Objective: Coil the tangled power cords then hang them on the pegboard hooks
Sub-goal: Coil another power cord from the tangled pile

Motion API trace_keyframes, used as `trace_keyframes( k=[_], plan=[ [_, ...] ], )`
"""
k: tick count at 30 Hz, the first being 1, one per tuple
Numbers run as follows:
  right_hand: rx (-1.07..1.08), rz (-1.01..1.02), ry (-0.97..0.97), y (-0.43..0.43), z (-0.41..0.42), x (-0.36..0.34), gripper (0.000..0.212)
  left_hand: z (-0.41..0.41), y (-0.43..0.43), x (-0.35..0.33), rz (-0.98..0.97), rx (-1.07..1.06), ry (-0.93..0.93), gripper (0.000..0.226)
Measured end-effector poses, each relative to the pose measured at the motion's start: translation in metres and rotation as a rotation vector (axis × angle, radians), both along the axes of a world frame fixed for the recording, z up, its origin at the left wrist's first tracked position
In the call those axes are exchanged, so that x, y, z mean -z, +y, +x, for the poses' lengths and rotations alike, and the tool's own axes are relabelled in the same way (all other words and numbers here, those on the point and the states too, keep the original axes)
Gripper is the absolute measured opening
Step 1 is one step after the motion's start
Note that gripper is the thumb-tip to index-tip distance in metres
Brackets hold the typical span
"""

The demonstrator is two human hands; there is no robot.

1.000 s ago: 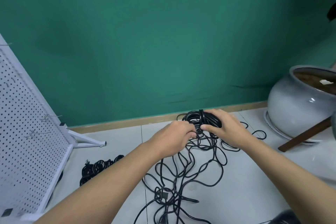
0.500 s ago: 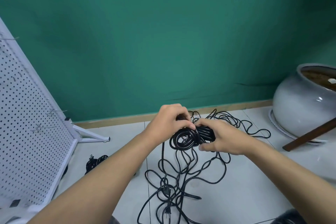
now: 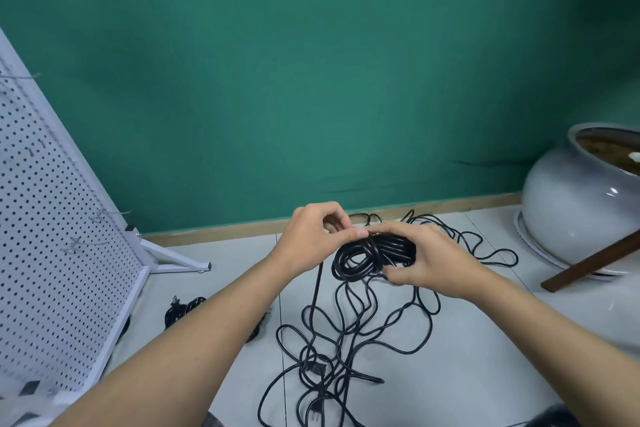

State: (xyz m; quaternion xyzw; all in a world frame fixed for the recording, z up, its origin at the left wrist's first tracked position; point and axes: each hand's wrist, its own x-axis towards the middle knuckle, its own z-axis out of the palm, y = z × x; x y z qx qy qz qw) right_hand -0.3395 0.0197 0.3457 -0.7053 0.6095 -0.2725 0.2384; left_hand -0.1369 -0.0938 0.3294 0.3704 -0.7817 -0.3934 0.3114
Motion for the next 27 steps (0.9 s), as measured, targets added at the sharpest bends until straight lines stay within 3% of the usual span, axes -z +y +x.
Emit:
trace_keyframes(
  k=[5, 9, 14, 16, 20, 25, 27],
  plan=[
    [0.025, -0.008, -0.319, -0.002, -0.005, -0.006, 0.055, 0.006, -0.010, 0.006, 0.165, -0.070, 0.074, 0.006],
    [0.053, 0.008, -0.472, -0.004, -0.005, -0.005, 0.052, 0.008, -0.011, 0.018, 0.463, 0.063, 0.097, 0.022],
    [0.134, -0.005, -0.630, -0.007, -0.008, -0.005, 0.049, 0.008, -0.011, 0.026, 0.862, 0.029, 0.217, 0.053],
    [0.154, -0.032, -0.703, -0.011, -0.007, -0.001, 0.048, 0.006, -0.005, 0.029, 0.806, 0.091, 0.074, 0.042],
    [0.241, -0.069, -0.811, -0.019, -0.004, 0.009, 0.047, -0.012, 0.016, 0.038, 0.504, 0.191, -0.172, 0.034],
    [0.352, -0.147, -0.315, -0.021, -0.011, 0.021, 0.047, -0.032, 0.027, 0.031, 0.195, 0.203, -0.470, 0.039],
    [0.375, -0.146, -0.201, -0.022, -0.016, 0.022, 0.048, -0.037, 0.033, 0.022, 0.124, 0.233, -0.510, 0.041]
  ],
)
